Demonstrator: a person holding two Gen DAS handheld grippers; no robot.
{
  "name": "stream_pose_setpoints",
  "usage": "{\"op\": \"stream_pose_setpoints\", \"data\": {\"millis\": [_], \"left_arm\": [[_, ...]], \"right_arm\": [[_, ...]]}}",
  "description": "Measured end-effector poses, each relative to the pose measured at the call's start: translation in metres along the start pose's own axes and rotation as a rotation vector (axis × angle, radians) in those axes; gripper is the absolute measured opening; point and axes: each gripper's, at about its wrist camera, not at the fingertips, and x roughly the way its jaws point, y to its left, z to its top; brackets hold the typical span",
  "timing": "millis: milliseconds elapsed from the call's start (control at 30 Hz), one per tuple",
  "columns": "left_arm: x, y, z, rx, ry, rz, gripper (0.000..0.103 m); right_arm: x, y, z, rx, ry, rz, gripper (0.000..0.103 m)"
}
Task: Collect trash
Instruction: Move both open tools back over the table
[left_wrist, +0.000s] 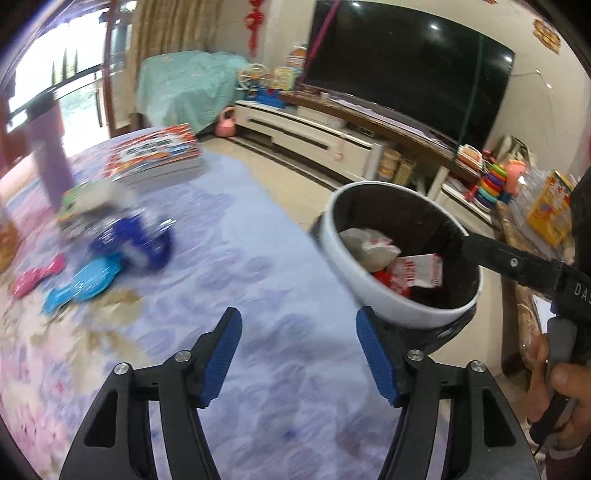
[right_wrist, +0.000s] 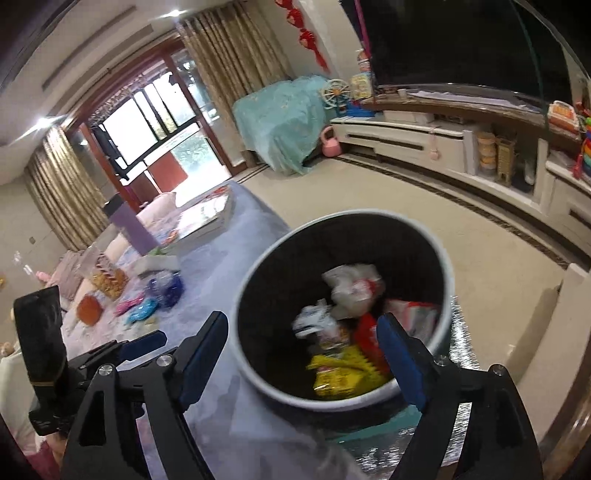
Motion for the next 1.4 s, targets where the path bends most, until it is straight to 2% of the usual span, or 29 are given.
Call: {"op": "stream_pose_setpoints", "data": {"millis": [367, 600, 833, 1167, 1400], "left_arm": [[-0.054, 0.061, -0.042, -0.13, -0.01, 0.082, 0.066], [-0.082, 0.094, -0.055, -0.173, -0.019, 0.138, 0.068], [-0.091, 0.124, -0.06, -0.199, -0.014, 0.172, 0.071], [-0.061, 0.155, -0.042, -0.122, 0.041, 0.161, 0.073], [-0.027, 0.171, -0.017, 0.032, 0.086, 0.153, 0.074]], "right_arm": [[0.023, 0.072, -0.027, -0.1, 0.052, 0.102, 0.087], [0.035, 0.112, -0.037, -0.155, 0.083, 0.154, 0.09], [0.059, 0.145, -0.042, -0.206, 0.113, 0.202, 0.091], [0.098, 0.161, -0.037, -0.228, 0.153, 0.23, 0.091], [0.124, 0.17, -0.025, -0.252, 0.178, 0.244, 0.091]]}}
